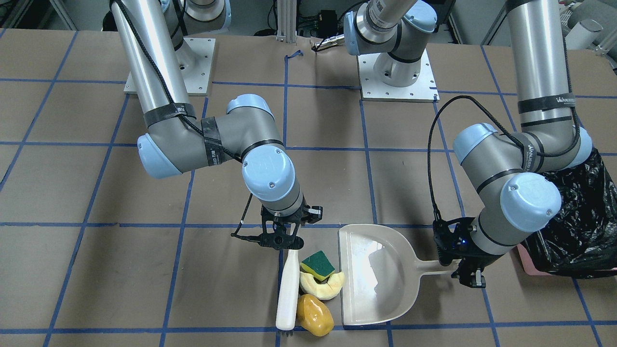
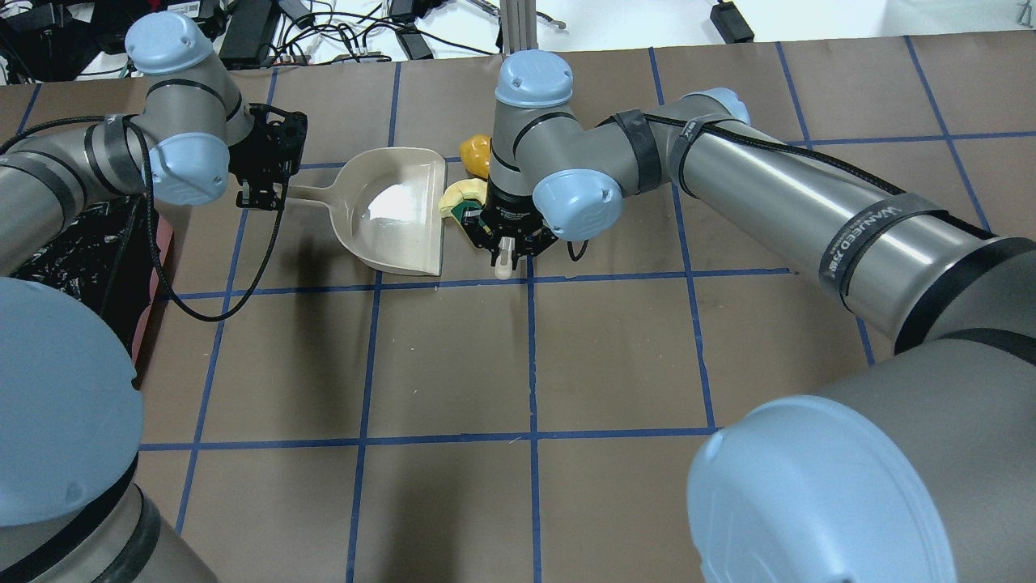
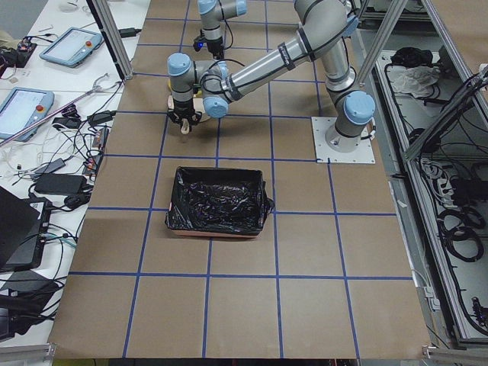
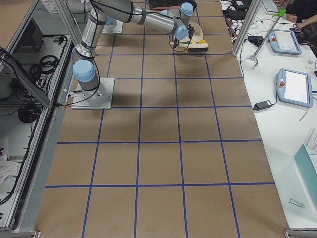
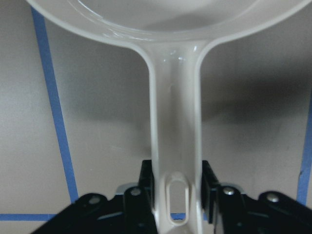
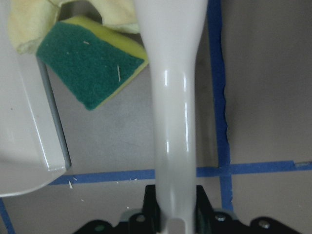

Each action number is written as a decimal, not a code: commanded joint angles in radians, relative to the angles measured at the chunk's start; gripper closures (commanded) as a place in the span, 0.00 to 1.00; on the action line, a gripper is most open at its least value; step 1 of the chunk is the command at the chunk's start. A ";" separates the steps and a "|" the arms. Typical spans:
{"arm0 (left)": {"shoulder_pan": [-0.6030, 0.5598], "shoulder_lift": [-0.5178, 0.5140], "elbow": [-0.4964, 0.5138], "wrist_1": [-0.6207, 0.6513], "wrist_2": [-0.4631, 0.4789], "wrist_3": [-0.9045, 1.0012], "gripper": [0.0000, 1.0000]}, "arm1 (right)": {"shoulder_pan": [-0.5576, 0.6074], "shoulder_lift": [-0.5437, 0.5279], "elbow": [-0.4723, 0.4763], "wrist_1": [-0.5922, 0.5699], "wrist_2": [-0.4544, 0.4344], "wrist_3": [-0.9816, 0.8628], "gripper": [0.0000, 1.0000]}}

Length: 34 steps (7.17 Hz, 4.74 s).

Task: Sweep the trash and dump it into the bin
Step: 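Push the sponge further into the dustpan with the brush, then sweep the brush across the dustpan toward the left gripper, then draw the brush back and sweep the yellow object toward the dustpan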

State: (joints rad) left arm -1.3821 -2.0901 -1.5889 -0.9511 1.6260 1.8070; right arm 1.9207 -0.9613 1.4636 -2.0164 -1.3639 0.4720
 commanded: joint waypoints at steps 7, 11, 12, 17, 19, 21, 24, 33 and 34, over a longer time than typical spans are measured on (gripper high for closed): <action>-0.002 0.001 0.003 0.000 0.000 0.002 0.71 | 0.015 0.029 -0.052 0.001 -0.001 0.007 1.00; -0.003 0.001 0.004 -0.002 0.000 0.000 0.71 | 0.044 0.029 -0.054 0.001 0.009 0.051 1.00; -0.003 0.001 0.003 -0.002 0.000 0.000 0.71 | 0.050 0.029 -0.063 0.002 0.009 0.065 1.00; -0.002 0.001 0.003 -0.002 0.000 0.002 0.71 | 0.093 0.029 -0.095 0.002 0.144 0.213 1.00; -0.002 0.001 0.003 -0.002 0.000 0.002 0.71 | 0.112 0.029 -0.101 -0.001 0.187 0.287 1.00; -0.002 0.001 0.003 -0.002 0.000 0.002 0.71 | 0.141 0.027 -0.101 -0.001 0.218 0.370 1.00; -0.002 0.001 0.003 -0.002 0.000 0.002 0.71 | 0.173 0.009 -0.101 -0.041 0.325 0.578 1.00; -0.002 0.001 0.003 -0.002 0.000 0.000 0.71 | 0.087 -0.068 -0.080 0.182 -0.018 0.016 1.00; -0.002 0.001 0.003 -0.002 -0.001 0.000 0.71 | 0.089 -0.053 -0.080 0.154 -0.014 0.011 1.00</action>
State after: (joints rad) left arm -1.3836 -2.0893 -1.5861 -0.9526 1.6256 1.8070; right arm 2.0083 -1.0308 1.3816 -1.8349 -1.3765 0.4992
